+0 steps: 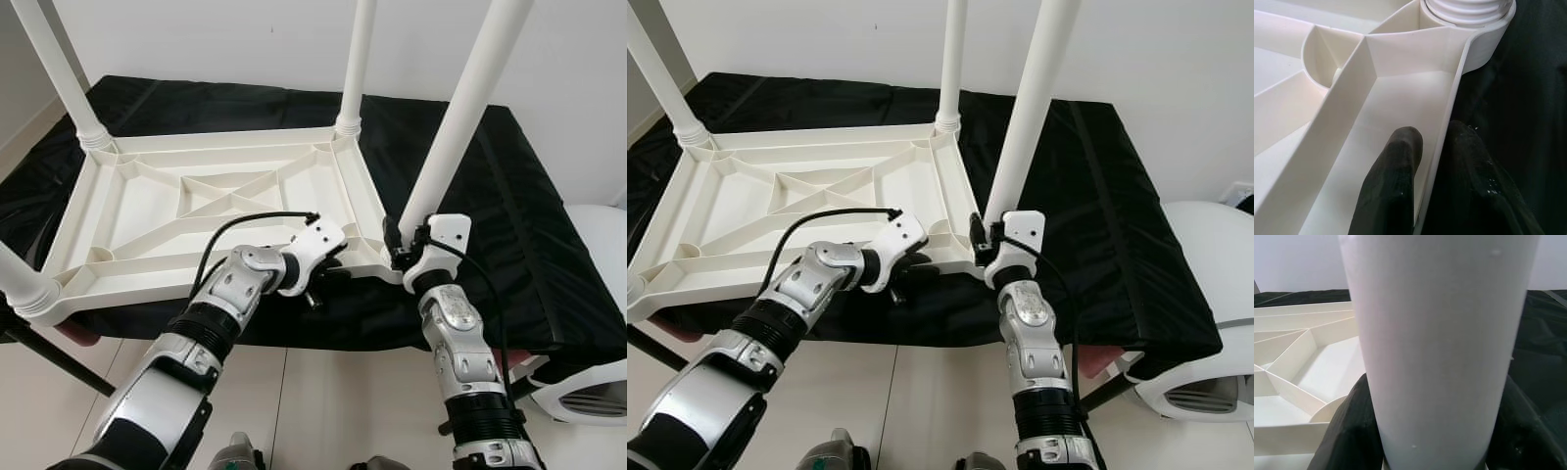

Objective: Building children table

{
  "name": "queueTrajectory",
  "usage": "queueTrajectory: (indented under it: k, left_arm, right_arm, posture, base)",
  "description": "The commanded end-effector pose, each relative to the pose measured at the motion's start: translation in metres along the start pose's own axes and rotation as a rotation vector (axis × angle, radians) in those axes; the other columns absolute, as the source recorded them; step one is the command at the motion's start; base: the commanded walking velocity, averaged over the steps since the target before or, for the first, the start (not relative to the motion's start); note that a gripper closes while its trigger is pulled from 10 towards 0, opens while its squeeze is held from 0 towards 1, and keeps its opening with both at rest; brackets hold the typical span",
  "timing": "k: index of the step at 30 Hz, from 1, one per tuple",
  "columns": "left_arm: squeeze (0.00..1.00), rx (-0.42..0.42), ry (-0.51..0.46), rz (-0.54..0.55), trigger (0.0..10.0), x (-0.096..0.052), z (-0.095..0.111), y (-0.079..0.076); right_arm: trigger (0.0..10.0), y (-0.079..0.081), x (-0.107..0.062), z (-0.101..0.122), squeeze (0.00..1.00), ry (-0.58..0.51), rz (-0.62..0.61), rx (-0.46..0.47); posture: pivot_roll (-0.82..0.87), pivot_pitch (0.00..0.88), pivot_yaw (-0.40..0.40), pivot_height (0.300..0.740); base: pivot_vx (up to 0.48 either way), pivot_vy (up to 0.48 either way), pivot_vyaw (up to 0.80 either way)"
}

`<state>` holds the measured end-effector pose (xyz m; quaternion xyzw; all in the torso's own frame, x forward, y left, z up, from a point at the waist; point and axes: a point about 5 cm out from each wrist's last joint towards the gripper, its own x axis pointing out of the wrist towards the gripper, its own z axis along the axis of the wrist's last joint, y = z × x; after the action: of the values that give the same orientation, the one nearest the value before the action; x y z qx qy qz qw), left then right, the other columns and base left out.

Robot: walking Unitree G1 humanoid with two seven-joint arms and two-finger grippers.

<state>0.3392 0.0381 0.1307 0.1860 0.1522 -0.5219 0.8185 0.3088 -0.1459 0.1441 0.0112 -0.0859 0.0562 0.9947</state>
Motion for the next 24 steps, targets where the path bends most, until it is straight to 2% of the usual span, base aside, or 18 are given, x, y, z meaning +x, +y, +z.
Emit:
queueTrajectory:
  k: [1,11,12,13,14,15,16,17,24]
  left_arm:
    - [0.0,0.016,0.022,0.109,10.0,0.0006,-0.0015,0.0061]
    - [0.0,0.015,0.022,0.108,10.0,0.0005,-0.0023,0.0062]
    - [0.16,0.009,0.02,0.11,10.0,0.0003,-0.0024,0.0066]
    - [0.88,0.005,0.019,0.11,10.0,0.0002,-0.0024,0.0068]
    - [0.88,0.005,0.019,0.11,10.0,0.0002,-0.0024,0.0068]
    - [1.0,0.002,0.017,0.11,10.0,0.0001,-0.0024,0.0069]
    - [1.0,0.002,0.017,0.11,10.0,0.0001,-0.0024,0.0069]
    - [1.0,0.003,0.017,0.11,10.0,0.0,-0.0023,0.007]
    - [1.0,0.003,0.017,0.11,10.0,0.0,-0.0023,0.007]
  right_arm:
    - [10.0,0.0012,0.0022,0.0009,0.0,-0.001,-0.001,0.035]
    - [10.0,0.0009,0.0018,0.0007,0.0,0.002,-0.002,0.034]
    - [10.0,0.0008,0.0019,0.0007,0.0,0.003,-0.002,0.034]
    - [10.0,0.0009,0.0019,0.0007,0.0,0.003,-0.002,0.034]
    - [10.0,0.0009,0.0019,0.0007,0.0,0.003,-0.002,0.034]
    - [10.0,0.001,0.002,0.0007,0.0,0.003,-0.002,0.035]
    - [10.0,0.001,0.002,0.0007,0.0,0.003,-0.002,0.035]
    - [10.0,0.0012,0.0021,0.0007,0.0,0.003,-0.002,0.036]
    - [10.0,0.0012,0.0021,0.0007,0.0,0.003,-0.002,0.036]
  posture:
    - [-0.03,0.0,0.0,0.74]
    - [-0.03,0.0,0.0,0.74]
    - [-0.03,0.0,0.0,0.74]
    - [-0.03,0.0,0.0,0.74]
    - [-0.03,0.0,0.0,0.74]
    - [-0.03,0.0,0.0,0.74]
    - [-0.03,0.0,0.0,0.74]
    - [-0.03,0.043,0.012,0.74]
    - [-0.03,0.043,0.012,0.74]
  base:
    - [0.0,0.0,0.0]
    - [0.0,0.0,0.0]
    - [0.0,0.0,0.0]
    - [0.0,0.0,0.0]
    - [0.0,0.0,0.0]
    - [0.0,0.0,0.0]
    - [0.0,0.0,0.0]
    - [0.0,0.0,0.0]
    - [0.0,0.0,0.0]
